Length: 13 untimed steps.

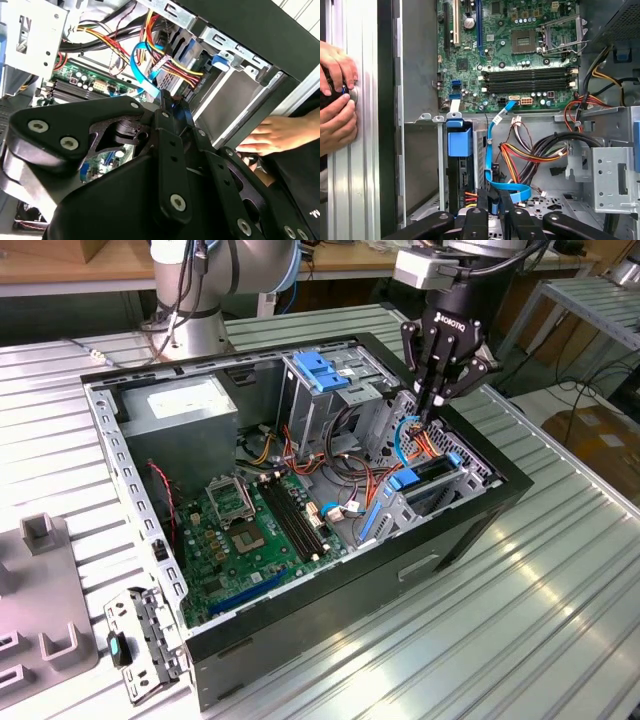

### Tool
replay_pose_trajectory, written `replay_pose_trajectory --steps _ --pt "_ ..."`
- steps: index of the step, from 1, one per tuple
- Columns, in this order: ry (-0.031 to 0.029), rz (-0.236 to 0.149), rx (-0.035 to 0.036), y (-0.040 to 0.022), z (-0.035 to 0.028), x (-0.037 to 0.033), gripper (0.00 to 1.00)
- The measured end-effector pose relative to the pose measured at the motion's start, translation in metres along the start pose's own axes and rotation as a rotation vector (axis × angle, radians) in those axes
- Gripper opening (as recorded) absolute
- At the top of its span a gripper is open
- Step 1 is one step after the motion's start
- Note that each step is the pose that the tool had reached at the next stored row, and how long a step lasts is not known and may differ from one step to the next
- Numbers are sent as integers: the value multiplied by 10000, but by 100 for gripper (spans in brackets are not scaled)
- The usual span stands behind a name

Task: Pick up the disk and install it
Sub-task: 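Insert the second disk wire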

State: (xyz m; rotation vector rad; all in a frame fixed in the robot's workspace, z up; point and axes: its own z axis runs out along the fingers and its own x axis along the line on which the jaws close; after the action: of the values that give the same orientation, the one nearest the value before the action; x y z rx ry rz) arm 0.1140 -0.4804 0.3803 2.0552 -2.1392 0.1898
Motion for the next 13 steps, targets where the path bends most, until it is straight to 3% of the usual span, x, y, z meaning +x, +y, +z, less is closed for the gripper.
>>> replay_pose_trajectory --steps 2,3,8,9,13 --pt "105 4 4 -2 13 -5 23" --pt "149 5 6 -3 17 -7 15" --pt "351 12 13 -5 34 -12 16" --pt "445 14 17 -8 44 -15 23" --pt "456 15 17 -9 47 -15 16"
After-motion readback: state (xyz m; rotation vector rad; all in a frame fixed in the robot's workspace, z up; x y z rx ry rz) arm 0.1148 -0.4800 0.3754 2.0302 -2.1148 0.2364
